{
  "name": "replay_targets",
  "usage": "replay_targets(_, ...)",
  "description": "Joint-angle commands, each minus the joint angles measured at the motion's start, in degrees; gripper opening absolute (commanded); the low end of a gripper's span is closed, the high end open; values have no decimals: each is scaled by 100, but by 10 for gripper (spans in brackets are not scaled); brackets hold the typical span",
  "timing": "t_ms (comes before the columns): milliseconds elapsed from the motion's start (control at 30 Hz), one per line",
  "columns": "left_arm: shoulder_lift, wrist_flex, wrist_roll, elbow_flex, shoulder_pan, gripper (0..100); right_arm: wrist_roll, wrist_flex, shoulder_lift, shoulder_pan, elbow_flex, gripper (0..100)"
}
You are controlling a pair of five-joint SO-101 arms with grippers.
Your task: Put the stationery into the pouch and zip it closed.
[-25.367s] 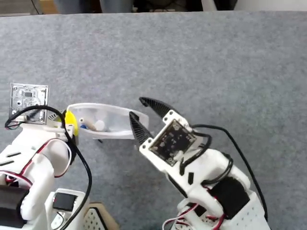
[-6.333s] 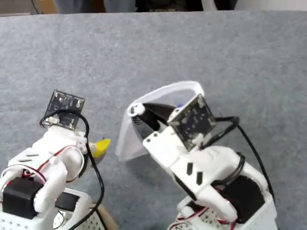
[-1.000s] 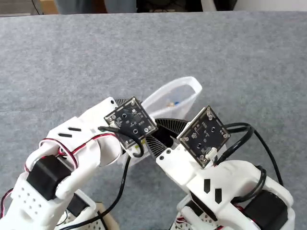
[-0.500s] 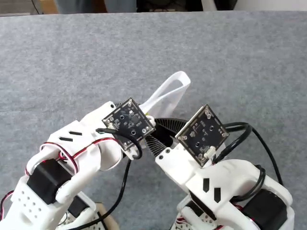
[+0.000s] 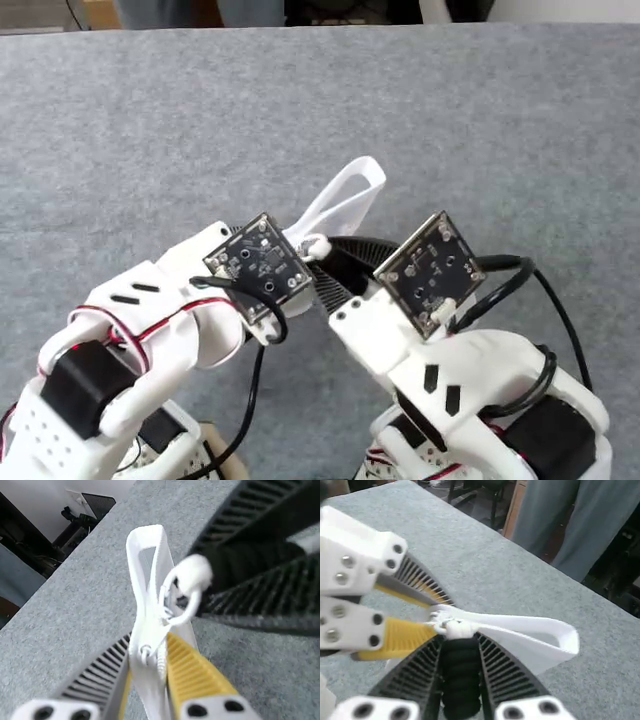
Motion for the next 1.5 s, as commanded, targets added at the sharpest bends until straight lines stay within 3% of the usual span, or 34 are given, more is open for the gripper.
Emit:
replay_targets(0, 0, 387, 70, -330, -13, 28, 53, -237, -40, 273, -251, 12)
replay_targets(133, -9, 791, 176, -664, -13, 28, 53, -246, -40, 290, -242, 12)
replay_targets(767, -932, 2347, 343, -1086, -66, 28, 53, -659, -154, 2268, 259, 12)
replay_targets(1100, -985, 2409, 352, -1086, -66, 28, 53, -659, -752, 2409, 1068, 12)
replay_targets(1467, -985, 2418, 360, -1086, -75, 28, 545, -730, -884, 4035, 2334, 12)
